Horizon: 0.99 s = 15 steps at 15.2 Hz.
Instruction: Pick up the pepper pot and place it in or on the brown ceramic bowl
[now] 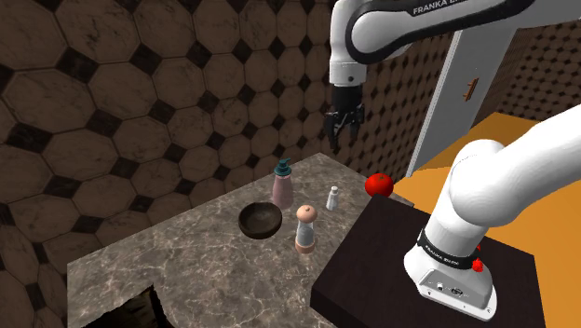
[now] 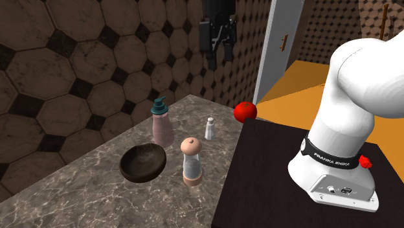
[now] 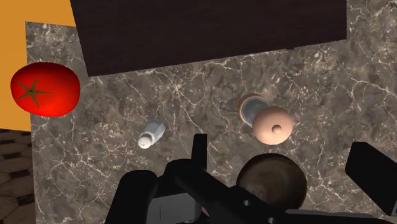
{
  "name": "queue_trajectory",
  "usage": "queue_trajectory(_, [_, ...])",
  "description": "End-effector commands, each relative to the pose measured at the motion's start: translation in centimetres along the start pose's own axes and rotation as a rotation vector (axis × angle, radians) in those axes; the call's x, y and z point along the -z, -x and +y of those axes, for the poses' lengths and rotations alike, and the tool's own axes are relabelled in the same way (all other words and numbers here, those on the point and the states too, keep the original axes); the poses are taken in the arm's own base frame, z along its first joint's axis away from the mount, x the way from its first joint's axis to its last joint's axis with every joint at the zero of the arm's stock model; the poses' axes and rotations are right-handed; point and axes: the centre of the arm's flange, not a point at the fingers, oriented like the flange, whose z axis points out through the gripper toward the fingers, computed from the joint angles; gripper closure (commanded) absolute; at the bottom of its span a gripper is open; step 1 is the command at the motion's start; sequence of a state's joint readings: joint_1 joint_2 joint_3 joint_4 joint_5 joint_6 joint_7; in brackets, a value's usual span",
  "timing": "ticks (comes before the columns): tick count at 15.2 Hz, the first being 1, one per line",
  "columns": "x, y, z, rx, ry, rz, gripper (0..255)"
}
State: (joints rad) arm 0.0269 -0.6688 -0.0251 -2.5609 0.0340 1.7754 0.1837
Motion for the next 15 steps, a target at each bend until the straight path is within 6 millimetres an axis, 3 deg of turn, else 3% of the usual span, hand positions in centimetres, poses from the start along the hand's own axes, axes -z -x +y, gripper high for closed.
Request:
queue_trajectory(1, [-2.4,-1.1,-1.1,-0.009,0.001,-0.003,0])
queue_trajectory(15, [-18.3,-9.1,-6.8,-0.068,0.012,-0.03,0])
